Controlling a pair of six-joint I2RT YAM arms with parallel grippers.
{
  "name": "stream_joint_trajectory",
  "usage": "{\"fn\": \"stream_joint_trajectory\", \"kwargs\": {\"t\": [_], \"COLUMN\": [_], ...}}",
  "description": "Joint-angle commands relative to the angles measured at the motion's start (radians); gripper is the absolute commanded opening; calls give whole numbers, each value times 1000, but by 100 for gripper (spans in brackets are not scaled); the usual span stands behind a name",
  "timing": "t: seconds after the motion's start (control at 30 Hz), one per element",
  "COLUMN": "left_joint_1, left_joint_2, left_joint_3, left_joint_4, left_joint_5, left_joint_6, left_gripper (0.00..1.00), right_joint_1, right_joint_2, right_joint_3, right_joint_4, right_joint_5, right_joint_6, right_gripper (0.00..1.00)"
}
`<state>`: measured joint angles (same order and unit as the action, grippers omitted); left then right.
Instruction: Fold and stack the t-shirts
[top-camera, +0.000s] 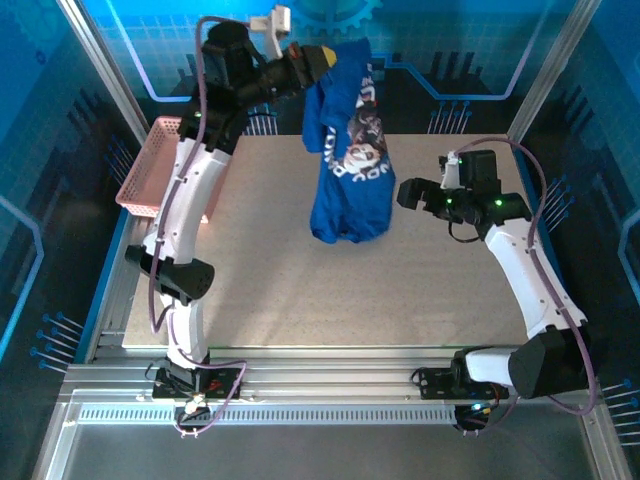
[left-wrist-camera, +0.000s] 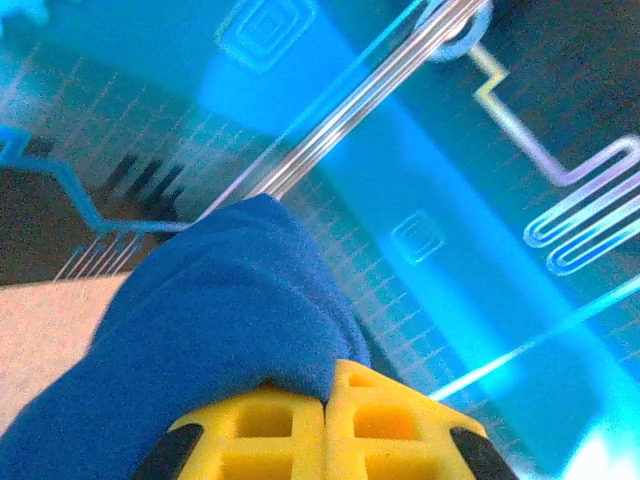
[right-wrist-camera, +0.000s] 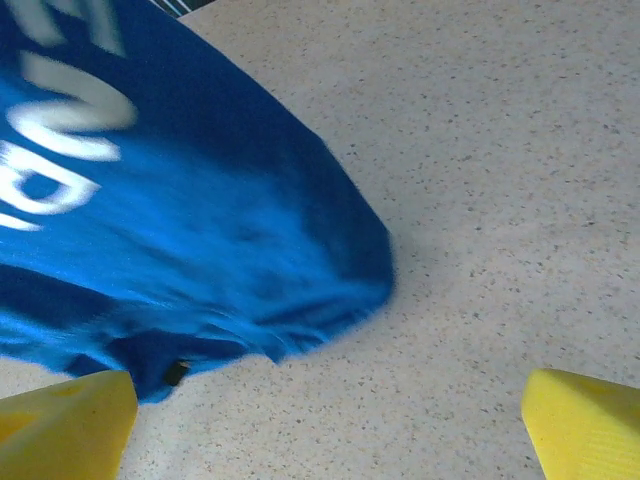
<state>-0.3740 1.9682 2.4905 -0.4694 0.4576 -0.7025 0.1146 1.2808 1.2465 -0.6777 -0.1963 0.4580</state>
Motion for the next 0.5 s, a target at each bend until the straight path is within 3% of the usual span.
{"fn": "stream_joint_trajectory", "kwargs": {"t": [0.0,0.1,0.13,0.2,0.47], "left_joint_1": [-32,-16,-10,-2,105], "left_joint_2": [-53,-126,-160,-231,-391], "left_joint_3": [-265,-583,-666,-786,-1075], "left_joint_4": [72,198,246,260,43], "left_joint_5": [-19,-9,-13,-68,-202], "left_joint_6": [13,-119,-149,-148,-134], "left_gripper": [50,91,99,99,99], "right_joint_1": [-32,-48,-50,-52,-17], "right_joint_2": [-29,-44,-48,-52,-20], "right_joint_3": [-33,-42,-42,-44,-99], "right_joint_4": [-38,-54,-60,-75,-185], "right_joint_5": [-6,-14,-14,-8,-37], "right_joint_6": [-16,-25,-31,-48,-63], "right_gripper": [100,100,100,100,100]}}
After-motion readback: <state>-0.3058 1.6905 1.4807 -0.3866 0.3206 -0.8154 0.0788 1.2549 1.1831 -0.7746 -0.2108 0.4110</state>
